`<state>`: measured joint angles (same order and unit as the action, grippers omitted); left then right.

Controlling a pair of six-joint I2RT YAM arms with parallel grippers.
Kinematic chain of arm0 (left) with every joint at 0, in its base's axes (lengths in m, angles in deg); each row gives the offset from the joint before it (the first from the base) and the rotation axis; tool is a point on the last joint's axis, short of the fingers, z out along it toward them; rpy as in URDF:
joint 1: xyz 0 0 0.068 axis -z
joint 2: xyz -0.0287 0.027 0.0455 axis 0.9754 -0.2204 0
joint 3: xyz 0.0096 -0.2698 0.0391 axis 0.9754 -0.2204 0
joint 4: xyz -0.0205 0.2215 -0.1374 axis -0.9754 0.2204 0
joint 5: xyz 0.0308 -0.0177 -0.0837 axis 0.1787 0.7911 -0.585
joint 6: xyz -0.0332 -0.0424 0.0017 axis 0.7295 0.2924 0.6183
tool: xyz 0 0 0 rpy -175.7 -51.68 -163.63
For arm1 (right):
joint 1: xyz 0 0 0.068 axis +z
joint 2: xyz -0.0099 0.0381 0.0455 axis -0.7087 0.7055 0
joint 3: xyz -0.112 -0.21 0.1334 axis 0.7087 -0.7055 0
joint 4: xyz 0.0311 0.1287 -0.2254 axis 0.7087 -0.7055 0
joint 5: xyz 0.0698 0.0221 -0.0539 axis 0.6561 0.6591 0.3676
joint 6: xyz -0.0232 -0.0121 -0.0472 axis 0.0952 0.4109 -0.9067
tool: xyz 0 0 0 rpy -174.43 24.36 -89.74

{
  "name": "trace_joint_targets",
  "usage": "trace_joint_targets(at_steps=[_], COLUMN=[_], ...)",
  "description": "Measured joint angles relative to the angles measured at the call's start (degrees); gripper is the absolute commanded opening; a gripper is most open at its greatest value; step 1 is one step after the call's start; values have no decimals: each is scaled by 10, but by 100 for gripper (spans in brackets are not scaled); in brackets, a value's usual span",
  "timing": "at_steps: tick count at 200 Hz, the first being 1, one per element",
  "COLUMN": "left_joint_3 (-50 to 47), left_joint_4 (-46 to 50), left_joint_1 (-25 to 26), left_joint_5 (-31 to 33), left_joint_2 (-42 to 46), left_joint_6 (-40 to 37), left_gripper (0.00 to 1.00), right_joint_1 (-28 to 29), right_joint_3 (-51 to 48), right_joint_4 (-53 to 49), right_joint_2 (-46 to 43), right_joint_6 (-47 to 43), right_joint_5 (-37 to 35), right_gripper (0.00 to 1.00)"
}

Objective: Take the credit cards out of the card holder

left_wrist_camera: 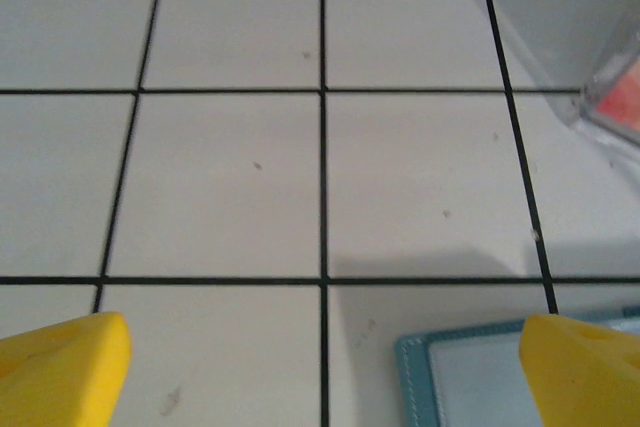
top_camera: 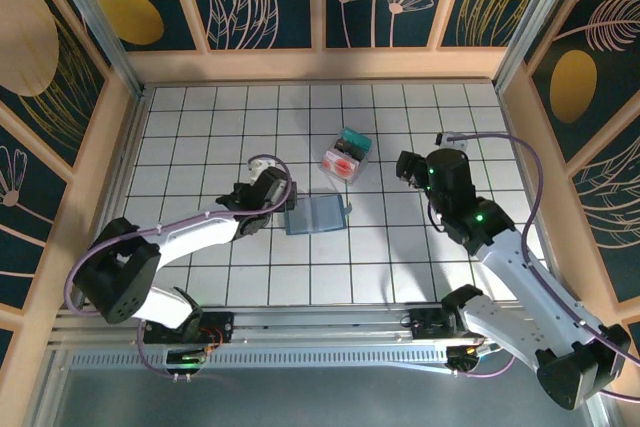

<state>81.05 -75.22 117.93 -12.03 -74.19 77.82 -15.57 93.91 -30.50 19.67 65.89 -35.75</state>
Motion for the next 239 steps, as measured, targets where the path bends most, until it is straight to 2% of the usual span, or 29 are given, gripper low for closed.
trace_joint_targets(at_steps=[62,86,91,114,146,184,239], left_joint_3=[-63,-87,-92,-118,-166,-214,-317], left_joint_4=[-10,-26,-33,-65,-144,-246,-455], left_joint_1=[-109,-152,-161,-201,-243,-287,-337], left_joint_5=[7,17,19,30,52,50,12], left_joint_2=[115,155,163,192,207,207,215], left_joint_6=[-29,-42,-45,-57,-85,-141,-231], left_gripper=[99,99,99,99,99,99,99], right_joint_1=[-3,-3,-3,-3,-16,-47,-136], right_joint_3=[-62,-103,-111,-141,-191,-243,-305], right_joint_4=[45,83,92,131,205,297,426], right_joint_2=[-44,-63,-64,-65,-76,-84,-82], right_joint_6=[-3,-21,-26,-48,-89,-151,-206], right_joint_5=[-56,-72,-73,-78,-90,-92,-73], right_gripper=[84,90,96,99,99,99,99])
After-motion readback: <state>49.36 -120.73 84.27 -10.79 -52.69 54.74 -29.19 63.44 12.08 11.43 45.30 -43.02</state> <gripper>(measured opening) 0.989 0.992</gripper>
